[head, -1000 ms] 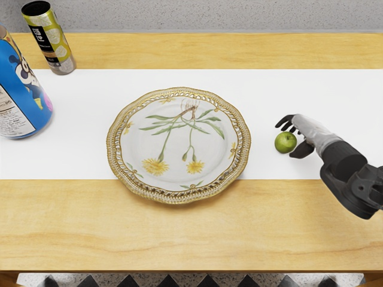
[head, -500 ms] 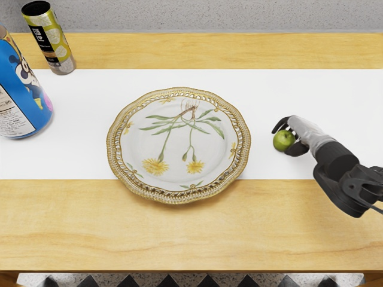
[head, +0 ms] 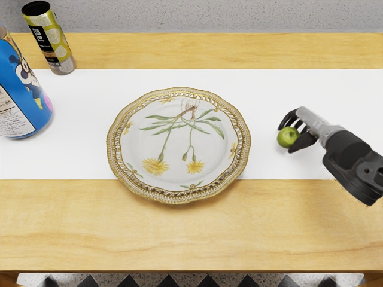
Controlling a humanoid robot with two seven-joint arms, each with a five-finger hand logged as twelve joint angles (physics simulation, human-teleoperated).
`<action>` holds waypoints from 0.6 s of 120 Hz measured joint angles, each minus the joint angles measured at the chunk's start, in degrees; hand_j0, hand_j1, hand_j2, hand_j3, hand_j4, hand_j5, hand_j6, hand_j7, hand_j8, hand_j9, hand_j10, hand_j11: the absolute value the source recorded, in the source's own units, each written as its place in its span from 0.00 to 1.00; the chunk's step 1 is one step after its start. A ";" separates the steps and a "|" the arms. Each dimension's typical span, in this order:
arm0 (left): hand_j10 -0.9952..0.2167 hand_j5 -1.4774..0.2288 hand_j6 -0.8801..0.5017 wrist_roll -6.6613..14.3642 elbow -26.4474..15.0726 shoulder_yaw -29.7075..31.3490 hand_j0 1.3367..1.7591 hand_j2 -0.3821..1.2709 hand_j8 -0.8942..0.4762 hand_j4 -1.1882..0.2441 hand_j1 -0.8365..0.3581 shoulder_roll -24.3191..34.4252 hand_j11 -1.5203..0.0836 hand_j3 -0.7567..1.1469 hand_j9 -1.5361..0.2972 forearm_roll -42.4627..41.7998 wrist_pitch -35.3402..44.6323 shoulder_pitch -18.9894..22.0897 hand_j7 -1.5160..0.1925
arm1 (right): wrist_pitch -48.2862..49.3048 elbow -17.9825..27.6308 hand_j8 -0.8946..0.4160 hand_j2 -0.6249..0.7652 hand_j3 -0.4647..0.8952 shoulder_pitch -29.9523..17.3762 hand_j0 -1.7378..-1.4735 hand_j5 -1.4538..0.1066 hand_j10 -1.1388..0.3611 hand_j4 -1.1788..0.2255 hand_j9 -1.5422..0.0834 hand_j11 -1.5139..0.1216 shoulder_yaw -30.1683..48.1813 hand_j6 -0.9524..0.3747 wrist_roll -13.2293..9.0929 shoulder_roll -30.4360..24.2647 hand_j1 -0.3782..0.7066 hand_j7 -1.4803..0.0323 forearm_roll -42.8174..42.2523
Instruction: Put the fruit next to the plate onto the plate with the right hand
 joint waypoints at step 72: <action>0.62 0.68 0.46 0.00 0.00 0.02 0.76 0.26 0.47 0.66 0.75 0.00 0.75 0.40 0.66 0.00 0.00 -0.04 0.70 | 21.23 1.57 0.30 0.64 0.34 7.08 0.30 0.39 0.35 0.40 0.43 0.41 11.91 0.33 -0.31 1.74 0.59 0.44 21.86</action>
